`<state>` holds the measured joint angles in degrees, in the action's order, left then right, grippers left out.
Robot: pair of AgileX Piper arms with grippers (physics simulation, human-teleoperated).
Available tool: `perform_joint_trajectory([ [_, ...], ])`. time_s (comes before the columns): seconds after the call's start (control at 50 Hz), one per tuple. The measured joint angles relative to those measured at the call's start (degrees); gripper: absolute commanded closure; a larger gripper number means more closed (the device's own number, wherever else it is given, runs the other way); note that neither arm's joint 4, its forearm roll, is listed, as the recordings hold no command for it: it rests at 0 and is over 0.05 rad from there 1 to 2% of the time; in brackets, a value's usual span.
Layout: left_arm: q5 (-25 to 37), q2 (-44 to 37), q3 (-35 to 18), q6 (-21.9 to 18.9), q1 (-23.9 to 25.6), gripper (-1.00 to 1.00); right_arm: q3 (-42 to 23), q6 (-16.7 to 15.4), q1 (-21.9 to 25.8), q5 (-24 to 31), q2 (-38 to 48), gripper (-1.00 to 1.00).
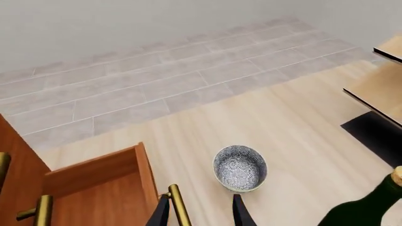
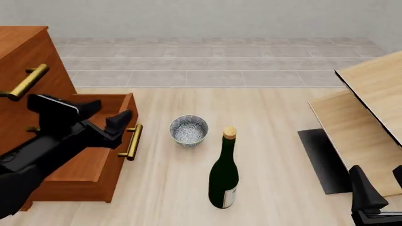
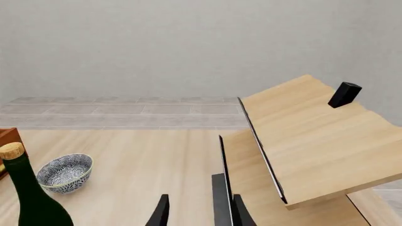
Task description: Put the bowl on top of the cabinet.
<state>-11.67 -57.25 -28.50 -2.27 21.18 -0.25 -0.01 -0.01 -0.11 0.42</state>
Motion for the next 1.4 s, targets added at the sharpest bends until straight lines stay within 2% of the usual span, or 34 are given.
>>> perform_joint_trajectory([
  [0.88,0.9,-16.7,-9.7,1.0,6.2,-1.0,0.0,0.0,0.0,0.0,0.0,-1.0],
  [1.4,1.2,-25.1,-14.9,2.4,6.7,-1.0,0.0,0.0,0.0,0.0,0.0,-1.0],
])
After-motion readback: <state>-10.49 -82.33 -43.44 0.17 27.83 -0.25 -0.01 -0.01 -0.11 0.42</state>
